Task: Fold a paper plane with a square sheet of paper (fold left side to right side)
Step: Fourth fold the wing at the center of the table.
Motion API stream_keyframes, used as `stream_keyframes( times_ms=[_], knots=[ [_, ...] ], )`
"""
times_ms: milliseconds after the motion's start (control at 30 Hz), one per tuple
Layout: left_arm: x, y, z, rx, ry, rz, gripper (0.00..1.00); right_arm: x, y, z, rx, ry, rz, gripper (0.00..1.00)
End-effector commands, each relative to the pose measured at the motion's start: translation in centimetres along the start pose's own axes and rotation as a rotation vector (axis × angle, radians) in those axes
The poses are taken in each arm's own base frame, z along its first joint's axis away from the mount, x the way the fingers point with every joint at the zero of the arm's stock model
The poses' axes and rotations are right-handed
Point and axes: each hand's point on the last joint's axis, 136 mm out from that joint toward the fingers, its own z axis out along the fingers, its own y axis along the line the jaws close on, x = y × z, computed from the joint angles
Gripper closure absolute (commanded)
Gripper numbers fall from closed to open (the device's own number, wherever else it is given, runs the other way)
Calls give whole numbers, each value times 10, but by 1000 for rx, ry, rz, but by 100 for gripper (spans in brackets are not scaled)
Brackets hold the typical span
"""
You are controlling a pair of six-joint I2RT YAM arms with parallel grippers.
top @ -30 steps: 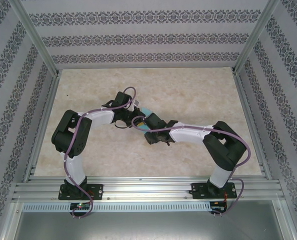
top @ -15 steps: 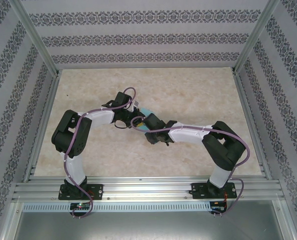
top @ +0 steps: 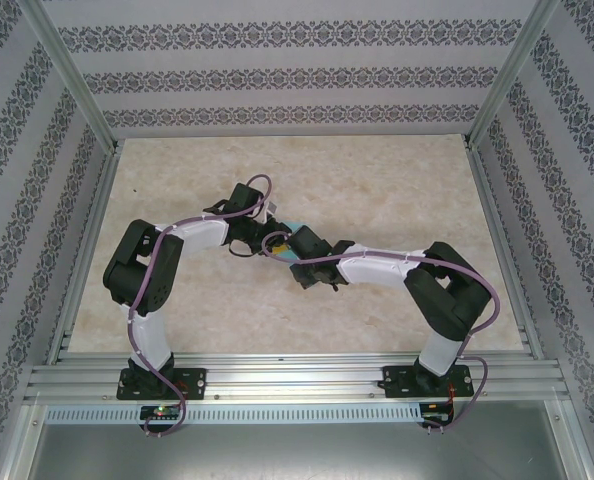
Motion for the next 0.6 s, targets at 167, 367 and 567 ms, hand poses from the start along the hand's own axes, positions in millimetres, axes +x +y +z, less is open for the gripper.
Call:
stream_keyframes(
  times_ms=[167, 367, 567],
  knots=[
    [-19, -20, -36, 11, -65, 65, 38, -4, 10, 6, -64, 5, -3, 91],
    [-30, -22, -65, 22, -134, 73, 20, -1, 13, 10, -100, 15, 8, 91],
    [-40, -14, -85, 56, -204, 44, 12, -1, 16, 11, -131, 12, 28, 91]
  ],
)
